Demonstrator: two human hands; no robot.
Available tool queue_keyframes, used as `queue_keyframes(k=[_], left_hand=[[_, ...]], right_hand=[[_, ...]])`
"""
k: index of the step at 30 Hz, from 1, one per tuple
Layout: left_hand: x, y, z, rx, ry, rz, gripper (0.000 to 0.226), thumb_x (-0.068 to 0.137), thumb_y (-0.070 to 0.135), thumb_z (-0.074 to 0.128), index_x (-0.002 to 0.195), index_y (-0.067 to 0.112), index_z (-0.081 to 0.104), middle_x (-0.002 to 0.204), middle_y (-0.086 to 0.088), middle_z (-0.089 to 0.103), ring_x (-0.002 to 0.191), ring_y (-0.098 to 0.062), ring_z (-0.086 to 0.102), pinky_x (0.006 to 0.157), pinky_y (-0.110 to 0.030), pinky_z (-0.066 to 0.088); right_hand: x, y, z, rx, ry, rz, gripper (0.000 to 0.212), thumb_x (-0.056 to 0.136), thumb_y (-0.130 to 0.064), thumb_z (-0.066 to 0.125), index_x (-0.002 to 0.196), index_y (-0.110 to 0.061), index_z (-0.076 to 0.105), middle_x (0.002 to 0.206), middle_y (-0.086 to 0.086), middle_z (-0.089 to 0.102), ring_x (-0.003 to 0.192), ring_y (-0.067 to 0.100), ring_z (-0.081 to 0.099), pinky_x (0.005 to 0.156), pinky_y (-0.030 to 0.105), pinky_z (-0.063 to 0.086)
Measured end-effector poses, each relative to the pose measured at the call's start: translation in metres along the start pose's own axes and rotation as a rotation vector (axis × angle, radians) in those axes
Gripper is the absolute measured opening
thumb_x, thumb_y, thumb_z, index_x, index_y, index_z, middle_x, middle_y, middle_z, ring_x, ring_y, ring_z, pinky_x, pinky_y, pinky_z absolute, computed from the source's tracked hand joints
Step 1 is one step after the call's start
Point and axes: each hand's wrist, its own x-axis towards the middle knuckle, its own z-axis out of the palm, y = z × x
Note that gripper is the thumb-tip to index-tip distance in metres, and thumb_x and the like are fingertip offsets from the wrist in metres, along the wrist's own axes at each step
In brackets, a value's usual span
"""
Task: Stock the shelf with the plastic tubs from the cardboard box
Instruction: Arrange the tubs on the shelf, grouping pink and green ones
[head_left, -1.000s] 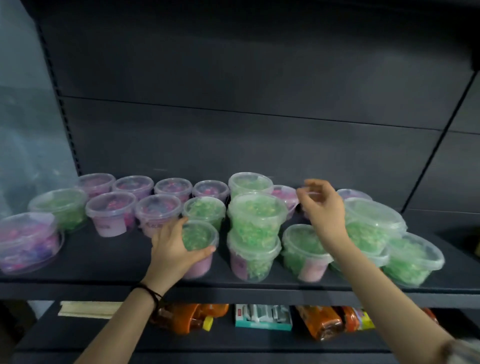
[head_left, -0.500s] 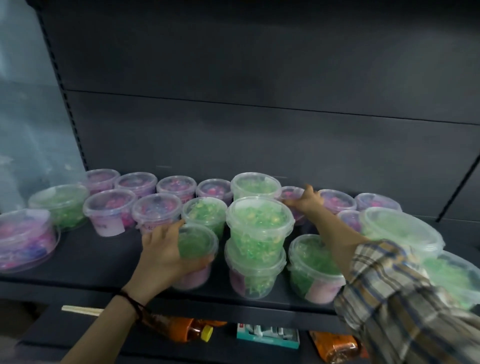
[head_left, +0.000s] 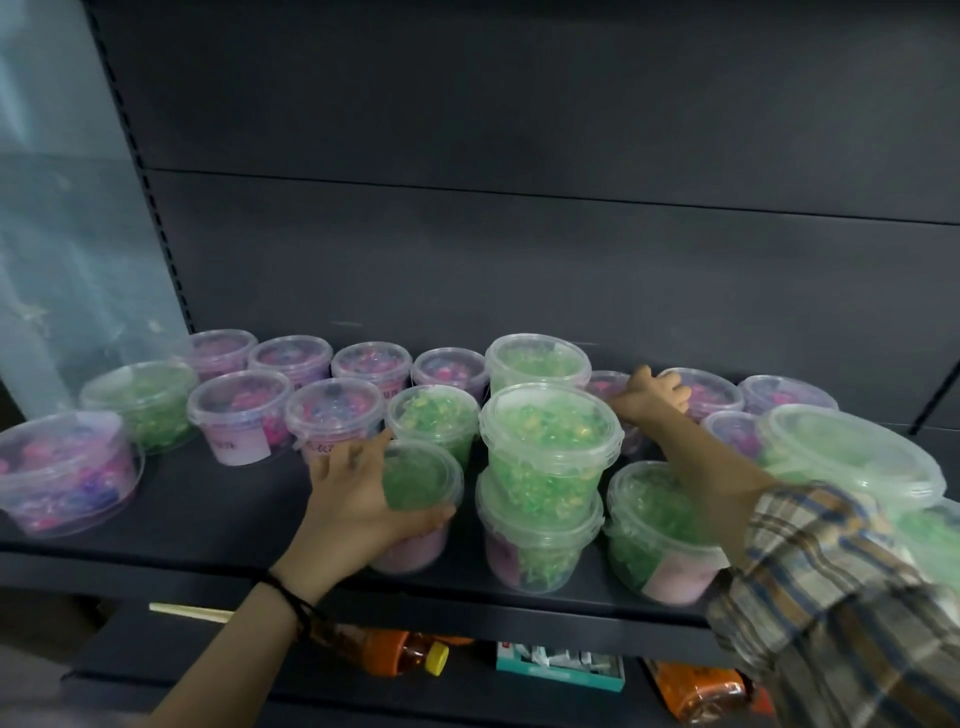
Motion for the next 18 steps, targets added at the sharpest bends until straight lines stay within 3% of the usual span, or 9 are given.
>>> queue_keyframes(k=[4, 6, 9, 12, 18], left_hand=[[-0.003, 0.003, -0.002, -0.030, 0.000, -0.018, 0.125, 0.035, 0.098, 0.041, 0.141, 0.033, 0.029, 0.118, 0.009, 0.030, 0.120, -0.016, 0.025, 0.087, -0.026, 0.016], [-0.004, 0.005, -0.002, -0.070, 0.037, -0.027, 0.123, 0.033, 0.097, 0.044, 0.136, 0.030, 0.036, 0.114, 0.010, 0.029, 0.119, -0.016, 0.027, 0.089, -0.026, 0.018], [-0.005, 0.007, -0.002, -0.155, 0.058, -0.052, 0.124, 0.031, 0.096, 0.051, 0.134, 0.027, 0.038, 0.121, 0.008, 0.033, 0.122, -0.015, 0.027, 0.094, -0.025, 0.019], [-0.006, 0.009, -0.003, -0.172, 0.048, -0.074, 0.122, 0.031, 0.094, 0.053, 0.132, 0.026, 0.035, 0.121, 0.007, 0.033, 0.119, -0.012, 0.024, 0.094, -0.027, 0.021], [-0.008, 0.010, -0.020, -0.268, -0.066, -0.087, 0.132, 0.035, 0.090, 0.052, 0.147, 0.024, 0.024, 0.146, -0.005, 0.032, 0.135, -0.023, 0.022, 0.109, -0.038, 0.025]], right_hand=[[-0.009, -0.003, -0.017, 0.275, 0.004, 0.015, 0.107, 0.056, -0.065, 0.080, 0.136, -0.011, 0.036, 0.147, 0.017, 0.016, 0.127, 0.043, 0.040, 0.089, 0.042, 0.049], [-0.017, -0.009, -0.030, 0.393, 0.087, 0.025, 0.106, 0.053, -0.066, 0.081, 0.134, -0.010, 0.041, 0.141, 0.015, 0.022, 0.120, 0.041, 0.048, 0.092, 0.043, 0.050], [-0.029, -0.018, -0.049, 0.518, 0.256, -0.068, 0.103, 0.053, -0.065, 0.082, 0.132, -0.010, 0.046, 0.129, 0.011, 0.028, 0.113, 0.032, 0.050, 0.096, 0.037, 0.046], [-0.044, -0.024, -0.072, 0.664, 0.339, -0.235, 0.101, 0.058, -0.055, 0.085, 0.138, -0.008, 0.043, 0.125, 0.004, 0.025, 0.109, 0.020, 0.042, 0.093, 0.021, 0.036], [-0.102, -0.050, -0.105, 0.758, 0.300, -0.522, 0.094, 0.064, -0.044, 0.086, 0.140, -0.009, 0.044, 0.123, -0.003, 0.022, 0.114, 0.008, 0.036, 0.082, -0.005, 0.022]])
